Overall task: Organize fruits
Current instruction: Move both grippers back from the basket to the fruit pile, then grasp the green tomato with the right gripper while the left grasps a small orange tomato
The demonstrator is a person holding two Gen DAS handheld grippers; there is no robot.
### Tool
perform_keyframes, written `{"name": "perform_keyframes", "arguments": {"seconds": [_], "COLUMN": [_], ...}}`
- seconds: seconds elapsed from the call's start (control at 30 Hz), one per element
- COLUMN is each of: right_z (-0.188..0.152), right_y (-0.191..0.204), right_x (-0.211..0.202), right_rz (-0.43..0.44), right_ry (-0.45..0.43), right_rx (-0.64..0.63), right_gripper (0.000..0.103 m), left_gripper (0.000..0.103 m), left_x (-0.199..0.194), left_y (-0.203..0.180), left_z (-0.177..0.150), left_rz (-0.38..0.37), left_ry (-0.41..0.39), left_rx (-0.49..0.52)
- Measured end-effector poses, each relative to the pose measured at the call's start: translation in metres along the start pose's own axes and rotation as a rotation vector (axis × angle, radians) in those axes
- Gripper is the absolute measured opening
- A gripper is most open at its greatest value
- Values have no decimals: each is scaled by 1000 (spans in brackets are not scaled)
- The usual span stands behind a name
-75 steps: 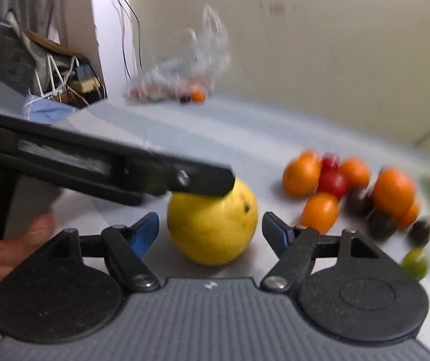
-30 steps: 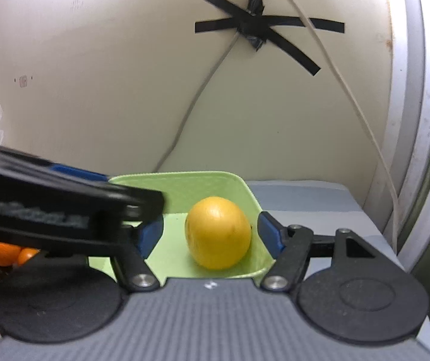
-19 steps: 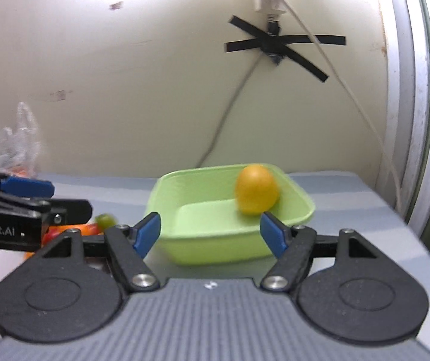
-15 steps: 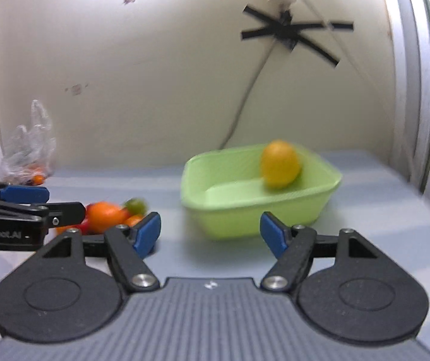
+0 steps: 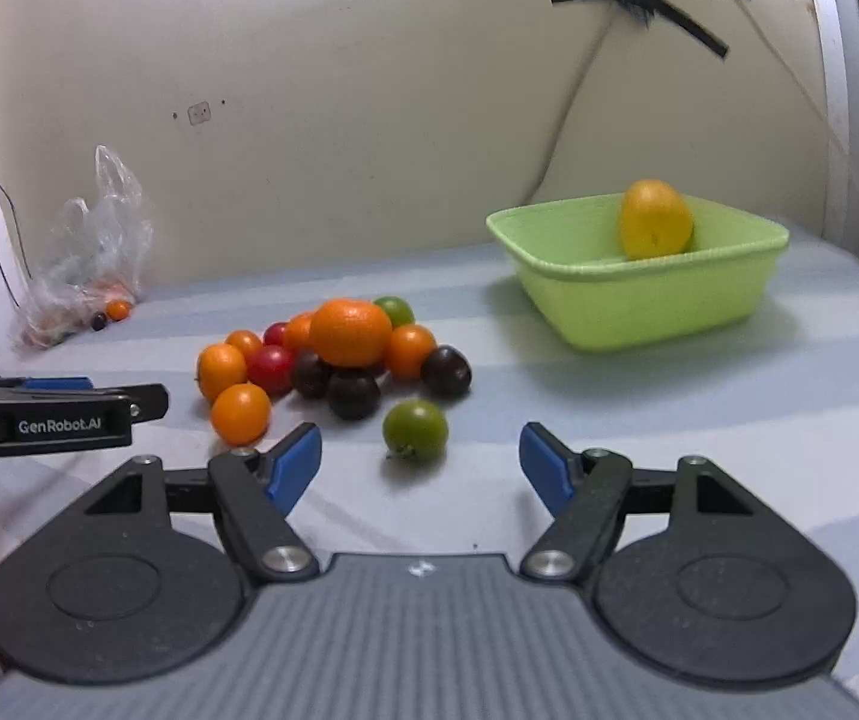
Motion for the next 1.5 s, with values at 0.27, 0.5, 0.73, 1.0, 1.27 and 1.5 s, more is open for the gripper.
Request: {"name": "perform_keyframes", "arguments": {"seconds": [0.27,0.5,0.73,1.0,1.27,1.5], "right_z": [0,-1,0,4,6,0], "right_y": [5,8,6,5,5,2], "right_x": [2,3,12,31,42,28], "right_rz": [-18,-9,-18,-6,-15,-25], "right_ry": [-14,-16,36,106,133,117], "right_rx": [-44,-61,-47,-45,-128,-176], "right_gripper": [75,64,49,50,35,28], "left_gripper": [72,70,64,60,59,29], "left_x": [11,10,11,17,17,25], "left_y": [7,11,-15,-51,-58,-70], "left_z": [-2,4,6,5,3,-2], "left_rz": [-24,-117,-239,-286,-347,-321], "left_ry": [5,-7,8,16,54,78], "left_rx": [-23,-76,-24,53,17,31]}}
Point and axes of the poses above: each gripper's, at about its wrist camera, not at the fingertips, and x roughly the way its jaws point, y to its left, z to its top, the point moved 5 cm from there along x, roughly the way its jaws point, and after that the axes turned 3 degrees about -x, right-handed, at the moved point
